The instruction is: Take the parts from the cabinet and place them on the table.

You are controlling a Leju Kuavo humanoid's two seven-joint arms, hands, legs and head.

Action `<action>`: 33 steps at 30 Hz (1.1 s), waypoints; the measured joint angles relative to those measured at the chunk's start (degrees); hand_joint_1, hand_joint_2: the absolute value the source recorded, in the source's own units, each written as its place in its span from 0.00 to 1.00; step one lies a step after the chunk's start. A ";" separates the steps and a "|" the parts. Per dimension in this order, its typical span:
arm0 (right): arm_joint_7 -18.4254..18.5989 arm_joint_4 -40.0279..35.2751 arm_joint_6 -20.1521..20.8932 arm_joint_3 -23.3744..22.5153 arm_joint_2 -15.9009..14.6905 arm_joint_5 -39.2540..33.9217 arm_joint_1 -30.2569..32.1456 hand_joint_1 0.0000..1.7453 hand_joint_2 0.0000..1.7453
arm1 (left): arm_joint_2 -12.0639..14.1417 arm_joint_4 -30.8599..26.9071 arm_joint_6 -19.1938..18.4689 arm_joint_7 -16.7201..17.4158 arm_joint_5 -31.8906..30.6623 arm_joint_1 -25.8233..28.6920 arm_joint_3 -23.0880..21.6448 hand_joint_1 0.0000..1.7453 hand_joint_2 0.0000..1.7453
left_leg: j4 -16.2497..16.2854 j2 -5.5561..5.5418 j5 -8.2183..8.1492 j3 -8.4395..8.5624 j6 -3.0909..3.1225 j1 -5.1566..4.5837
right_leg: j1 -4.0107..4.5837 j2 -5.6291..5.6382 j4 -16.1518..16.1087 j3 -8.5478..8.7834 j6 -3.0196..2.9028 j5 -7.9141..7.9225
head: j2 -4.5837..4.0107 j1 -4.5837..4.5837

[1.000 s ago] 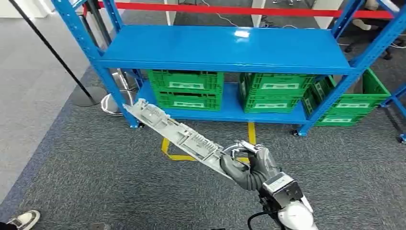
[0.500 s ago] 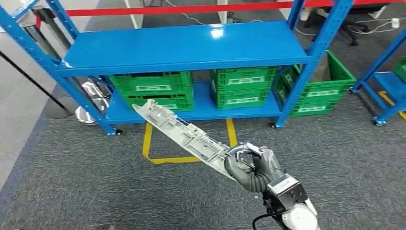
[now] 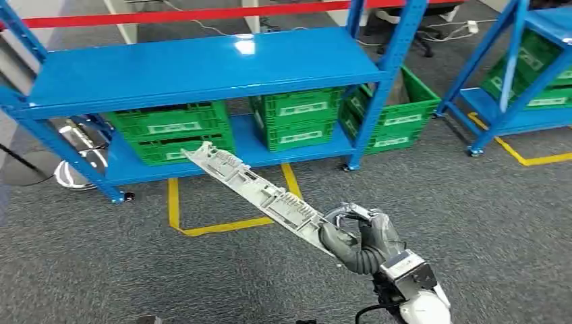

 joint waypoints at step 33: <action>-0.66 -3.32 -0.44 -0.42 0.17 0.94 1.78 1.00 1.00 | -0.15 0.00 0.13 0.63 -1.31 -0.35 0.04 0.00 0.00 | 0.83 0.15 -0.78 0.21 0.00 -0.27 | 0.21 -0.59 -8.14 5.11 -0.66 4.27 | 0.00 0.24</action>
